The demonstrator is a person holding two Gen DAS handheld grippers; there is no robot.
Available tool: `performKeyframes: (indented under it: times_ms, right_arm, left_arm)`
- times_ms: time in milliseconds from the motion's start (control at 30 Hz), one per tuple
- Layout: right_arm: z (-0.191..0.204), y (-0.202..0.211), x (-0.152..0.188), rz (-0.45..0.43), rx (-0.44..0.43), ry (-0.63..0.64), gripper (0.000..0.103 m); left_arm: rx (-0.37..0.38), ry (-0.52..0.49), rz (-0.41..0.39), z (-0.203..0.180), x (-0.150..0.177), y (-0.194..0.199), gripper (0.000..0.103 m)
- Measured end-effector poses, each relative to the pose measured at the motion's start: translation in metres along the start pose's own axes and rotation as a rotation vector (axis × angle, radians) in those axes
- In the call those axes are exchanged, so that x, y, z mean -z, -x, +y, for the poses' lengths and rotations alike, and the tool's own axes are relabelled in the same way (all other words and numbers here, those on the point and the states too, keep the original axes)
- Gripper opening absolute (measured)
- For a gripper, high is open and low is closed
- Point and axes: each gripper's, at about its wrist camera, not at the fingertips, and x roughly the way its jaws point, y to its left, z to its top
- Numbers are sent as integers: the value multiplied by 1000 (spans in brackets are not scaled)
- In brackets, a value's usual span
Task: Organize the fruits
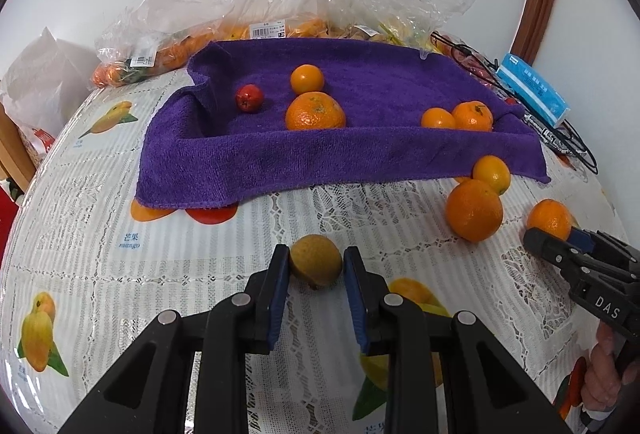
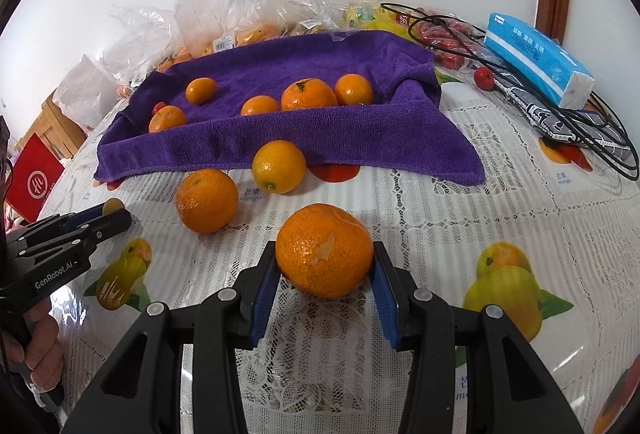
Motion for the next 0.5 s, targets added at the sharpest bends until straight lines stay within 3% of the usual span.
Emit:
performKeyframes:
  times_ms: [233,500]
  right_arm:
    - [-1,1,0,-4,-15,-17,44]
    - [-5,7,-2,-23,-33,-31,43]
  left_arm:
    - [60,55,-11,9,0,2,27]
    - [54,42,-26,5,-1,6,25]
